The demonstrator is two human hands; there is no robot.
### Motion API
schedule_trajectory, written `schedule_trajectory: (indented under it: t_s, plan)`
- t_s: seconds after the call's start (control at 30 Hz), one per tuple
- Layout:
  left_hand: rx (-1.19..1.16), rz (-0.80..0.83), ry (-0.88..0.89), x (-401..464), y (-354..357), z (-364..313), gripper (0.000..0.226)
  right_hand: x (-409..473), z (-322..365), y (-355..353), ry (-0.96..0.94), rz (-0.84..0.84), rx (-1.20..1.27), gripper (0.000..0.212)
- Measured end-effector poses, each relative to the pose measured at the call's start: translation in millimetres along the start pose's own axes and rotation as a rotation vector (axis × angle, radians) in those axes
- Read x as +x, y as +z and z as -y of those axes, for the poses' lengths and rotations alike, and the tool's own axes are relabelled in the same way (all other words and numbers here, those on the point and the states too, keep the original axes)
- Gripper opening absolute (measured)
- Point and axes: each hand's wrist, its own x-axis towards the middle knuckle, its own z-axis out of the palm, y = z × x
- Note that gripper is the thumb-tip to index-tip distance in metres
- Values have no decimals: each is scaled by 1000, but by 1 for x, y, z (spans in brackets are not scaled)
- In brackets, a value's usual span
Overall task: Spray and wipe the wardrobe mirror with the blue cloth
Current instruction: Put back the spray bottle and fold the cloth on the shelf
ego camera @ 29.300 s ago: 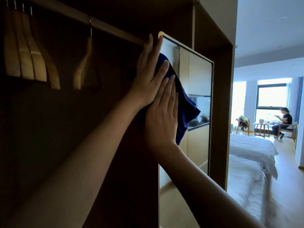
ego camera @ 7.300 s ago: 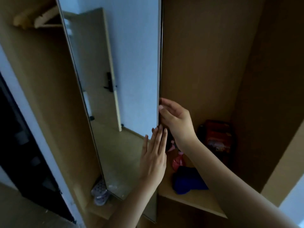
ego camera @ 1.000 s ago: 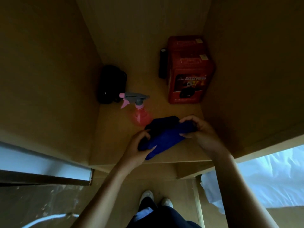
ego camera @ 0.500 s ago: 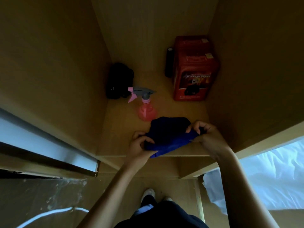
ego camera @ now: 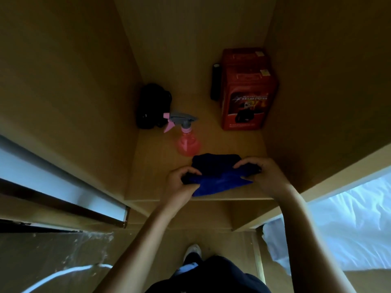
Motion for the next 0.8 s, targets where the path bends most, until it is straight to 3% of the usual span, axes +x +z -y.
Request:
schedule_trajectory:
  t_s: [0.13,0.23,0.4,0.67,0.8]
  plan:
    - [-143,-64,30,2,-3,-8,53,-3,9,-4,-28,-59,-15,38]
    - [-215,-17,93,-3,-5,-17,54,-5,19,-11,-52,-89,-6,36]
    - [-115,24,128,-12,5,-21,55,-6,28,-15,-101,-118,-44,28]
    - [138,-59,367,-12,7,-23,25,-8,23,-15,-80,-149,108,25]
    - [73,-120,322,-12,3,-38,21,-7,26,-18,-79,-193,131,26]
